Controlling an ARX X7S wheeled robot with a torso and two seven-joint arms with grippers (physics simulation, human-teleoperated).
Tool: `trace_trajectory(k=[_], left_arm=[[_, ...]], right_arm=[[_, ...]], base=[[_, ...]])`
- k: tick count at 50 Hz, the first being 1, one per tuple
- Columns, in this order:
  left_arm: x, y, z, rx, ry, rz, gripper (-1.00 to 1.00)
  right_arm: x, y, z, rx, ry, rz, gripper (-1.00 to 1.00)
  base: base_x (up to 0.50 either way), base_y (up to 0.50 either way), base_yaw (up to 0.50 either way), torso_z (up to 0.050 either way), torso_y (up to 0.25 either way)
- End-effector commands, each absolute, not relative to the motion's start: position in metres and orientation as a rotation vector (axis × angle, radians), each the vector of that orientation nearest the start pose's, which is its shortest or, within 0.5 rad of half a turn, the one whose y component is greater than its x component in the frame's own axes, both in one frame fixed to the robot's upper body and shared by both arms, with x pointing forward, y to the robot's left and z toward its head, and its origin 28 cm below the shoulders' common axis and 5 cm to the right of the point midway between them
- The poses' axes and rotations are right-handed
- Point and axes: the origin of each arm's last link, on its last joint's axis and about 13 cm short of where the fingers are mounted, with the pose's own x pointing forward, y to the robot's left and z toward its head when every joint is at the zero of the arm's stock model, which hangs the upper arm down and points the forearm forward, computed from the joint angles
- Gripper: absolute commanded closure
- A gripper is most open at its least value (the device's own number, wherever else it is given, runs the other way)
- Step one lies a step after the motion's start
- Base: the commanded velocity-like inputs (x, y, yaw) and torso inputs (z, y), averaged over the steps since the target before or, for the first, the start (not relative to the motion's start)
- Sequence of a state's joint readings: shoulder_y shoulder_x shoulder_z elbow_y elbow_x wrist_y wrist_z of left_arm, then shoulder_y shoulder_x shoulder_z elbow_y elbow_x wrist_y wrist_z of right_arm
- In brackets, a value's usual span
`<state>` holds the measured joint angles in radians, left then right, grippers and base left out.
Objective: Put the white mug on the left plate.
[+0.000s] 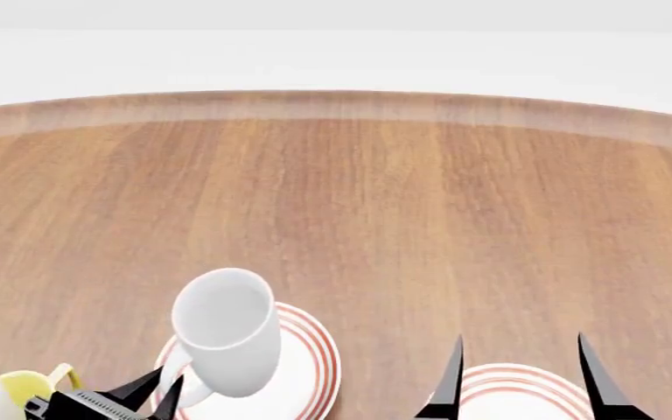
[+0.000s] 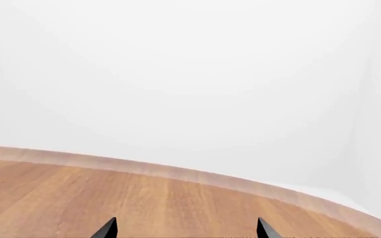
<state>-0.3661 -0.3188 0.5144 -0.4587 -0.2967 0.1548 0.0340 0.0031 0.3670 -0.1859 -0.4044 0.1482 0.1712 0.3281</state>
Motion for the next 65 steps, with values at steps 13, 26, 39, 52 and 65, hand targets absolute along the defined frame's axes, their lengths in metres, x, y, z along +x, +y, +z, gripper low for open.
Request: trace_trajectory(k=[13, 26, 39, 52, 65], left_arm=[[0.285, 0.224, -0.006, 0.153, 0.096, -0.328, 1.00], [0.290, 0.224, -0.012, 0.160, 0.119, -0.299, 1.00], [0.294, 0.222, -0.021, 0.171, 0.137, -0.293, 1.00], [0.301, 0.217, -0.028, 0.165, 0.149, -0.289, 1.00], [0.305, 0.214, -0.033, 0.166, 0.165, -0.279, 1.00]], right_arm=[[0.202, -0.127, 0.083, -0.166, -0.204, -0.069, -1.00], [0.202, -0.127, 0.084, -0.164, -0.206, -0.067, -1.00], [0.202, -0.128, 0.084, -0.162, -0.207, -0.072, -1.00], [0.202, -0.128, 0.080, -0.155, -0.205, -0.071, -1.00], [0.201, -0.129, 0.079, -0.152, -0.204, -0.073, -1.00]], base=[[0.00, 0.00, 0.00, 0.000, 0.000], [0.00, 0.00, 0.00, 0.001, 0.000], [0.00, 0.00, 0.00, 0.000, 0.001], [0.00, 0.00, 0.00, 0.000, 0.000], [0.00, 0.00, 0.00, 0.000, 0.001]])
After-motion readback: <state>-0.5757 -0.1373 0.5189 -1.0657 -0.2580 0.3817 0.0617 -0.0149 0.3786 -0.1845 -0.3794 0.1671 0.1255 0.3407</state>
